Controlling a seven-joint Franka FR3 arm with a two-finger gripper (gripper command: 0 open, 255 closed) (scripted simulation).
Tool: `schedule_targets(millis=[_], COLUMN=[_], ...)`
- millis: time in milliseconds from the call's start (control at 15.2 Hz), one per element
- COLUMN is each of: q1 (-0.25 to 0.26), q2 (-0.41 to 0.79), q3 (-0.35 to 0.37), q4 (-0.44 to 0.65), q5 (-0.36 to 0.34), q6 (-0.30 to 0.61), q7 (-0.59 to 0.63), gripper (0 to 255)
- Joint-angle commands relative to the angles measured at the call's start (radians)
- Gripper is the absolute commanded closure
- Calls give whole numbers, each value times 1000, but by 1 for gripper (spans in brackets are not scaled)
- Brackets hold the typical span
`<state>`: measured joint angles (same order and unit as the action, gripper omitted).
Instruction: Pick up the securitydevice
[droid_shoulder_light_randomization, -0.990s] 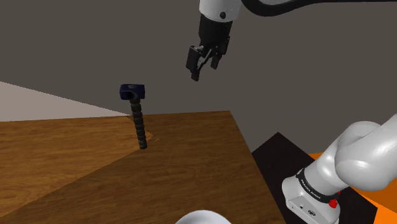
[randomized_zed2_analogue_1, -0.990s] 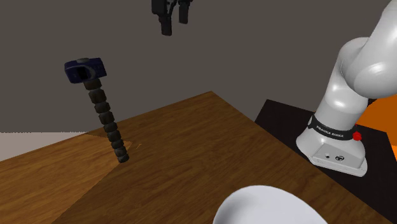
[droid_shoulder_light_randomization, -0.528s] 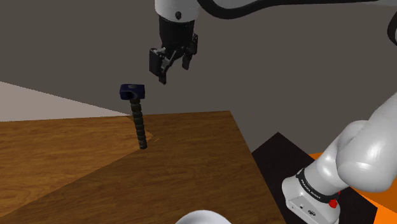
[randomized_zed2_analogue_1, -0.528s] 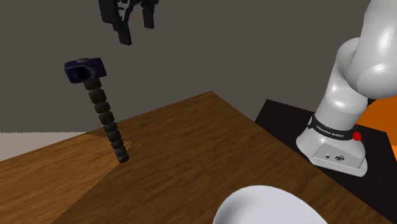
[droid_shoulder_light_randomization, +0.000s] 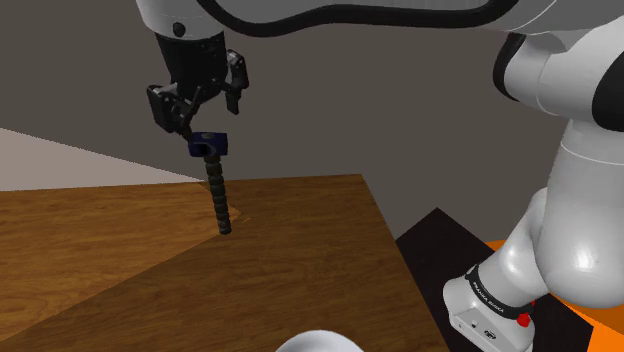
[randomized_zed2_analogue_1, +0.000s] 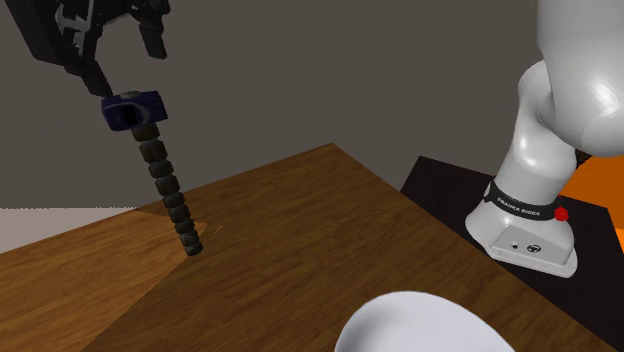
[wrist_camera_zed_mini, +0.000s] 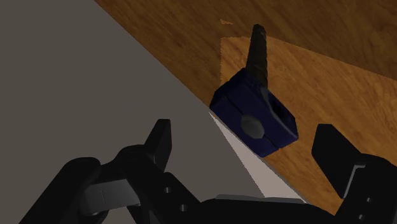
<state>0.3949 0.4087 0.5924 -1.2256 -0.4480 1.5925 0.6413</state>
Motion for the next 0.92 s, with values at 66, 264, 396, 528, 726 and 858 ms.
schedule_targets(millis=[66, 264, 396, 528, 726, 858], q1=[33, 18, 9, 3, 3, 4], q2=[50, 38, 32, 28, 27, 28], q3=[-8, -6, -6, -6, -6, -6], q4=[65, 5, -32, -59, -60, -59], q5=[-32, -26, -24, -23, -23, -23], q6=[-22, 24, 54, 76, 76, 76], q7=[4, 14, 22, 27, 28, 28], gripper=[0, 0, 0, 0, 255, 255])
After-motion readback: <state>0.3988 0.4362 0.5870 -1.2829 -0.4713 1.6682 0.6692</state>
